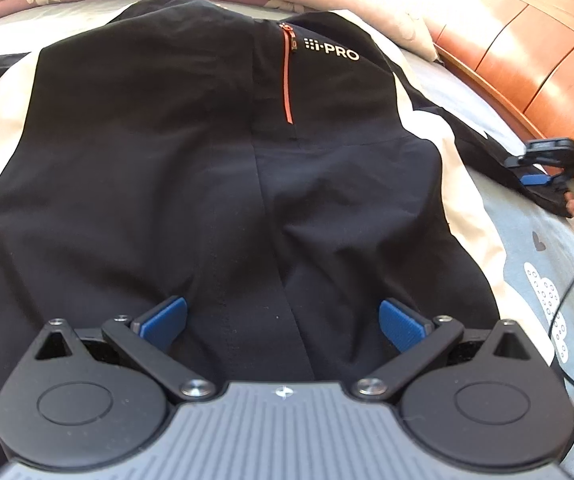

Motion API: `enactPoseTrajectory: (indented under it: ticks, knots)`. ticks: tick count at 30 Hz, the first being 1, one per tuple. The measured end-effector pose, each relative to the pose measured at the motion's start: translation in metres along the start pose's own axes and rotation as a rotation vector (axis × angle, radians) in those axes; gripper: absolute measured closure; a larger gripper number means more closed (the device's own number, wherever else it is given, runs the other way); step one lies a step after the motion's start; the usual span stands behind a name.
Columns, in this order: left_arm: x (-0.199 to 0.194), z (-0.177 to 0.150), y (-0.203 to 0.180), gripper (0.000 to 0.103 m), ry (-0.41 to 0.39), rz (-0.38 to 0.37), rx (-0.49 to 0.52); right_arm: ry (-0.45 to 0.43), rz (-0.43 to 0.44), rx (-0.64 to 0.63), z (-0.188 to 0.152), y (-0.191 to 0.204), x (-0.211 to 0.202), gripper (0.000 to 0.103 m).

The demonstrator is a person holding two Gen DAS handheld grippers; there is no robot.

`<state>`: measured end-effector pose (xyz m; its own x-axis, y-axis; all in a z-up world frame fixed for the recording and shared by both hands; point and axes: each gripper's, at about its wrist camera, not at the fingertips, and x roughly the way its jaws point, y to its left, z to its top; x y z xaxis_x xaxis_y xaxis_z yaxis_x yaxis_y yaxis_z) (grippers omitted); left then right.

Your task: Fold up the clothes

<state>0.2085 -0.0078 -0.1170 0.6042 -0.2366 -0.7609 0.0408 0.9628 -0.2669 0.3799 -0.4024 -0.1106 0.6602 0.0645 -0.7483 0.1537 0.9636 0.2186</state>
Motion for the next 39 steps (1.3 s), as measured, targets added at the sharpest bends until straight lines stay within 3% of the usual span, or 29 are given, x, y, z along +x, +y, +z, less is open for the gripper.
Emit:
enactPoseTrajectory:
  ticks: [4,8,9,12,18,24,28,33,36,39]
  knots:
    - [-0.001,-0.001,0.0,0.001,-0.011,0.0,-0.009,0.066,0.273,0.016,-0.01,0.024,-0.022,0.047]
    - [-0.003,0.001,0.003,0.001,-0.002,-0.016,-0.023,0.158,0.458,0.071,-0.025,0.054,-0.015,0.047]
    - [-0.005,0.002,0.004,0.001,0.006,-0.021,-0.031,0.174,0.47,0.064,-0.028,0.064,-0.013,0.047]
    - [-0.014,0.013,0.01,0.001,0.021,-0.042,-0.048,0.188,0.451,-0.003,-0.029,0.091,-0.014,0.047]
    - [-0.031,0.066,0.028,0.001,-0.036,-0.059,-0.01,0.145,0.471,-0.129,0.009,0.134,-0.021,0.049]
    - [-0.019,0.131,0.042,0.002,-0.079,-0.036,0.079,0.132,0.512,-0.26,0.071,0.206,0.002,0.049]
    - [0.004,0.158,0.056,0.002,-0.083,-0.084,0.062,0.131,0.516,-0.336,0.093,0.26,0.03,0.049]
    - [0.048,0.156,0.077,0.002,0.014,-0.152,0.018,0.065,0.419,-0.481,0.124,0.308,0.064,0.046]
    - [0.068,0.14,0.089,0.002,0.049,-0.162,0.0,0.106,0.384,-0.456,0.141,0.311,0.102,0.045]
    - [0.066,0.131,0.092,0.002,0.012,-0.186,0.036,0.184,0.397,-0.388,0.144,0.312,0.14,0.045]
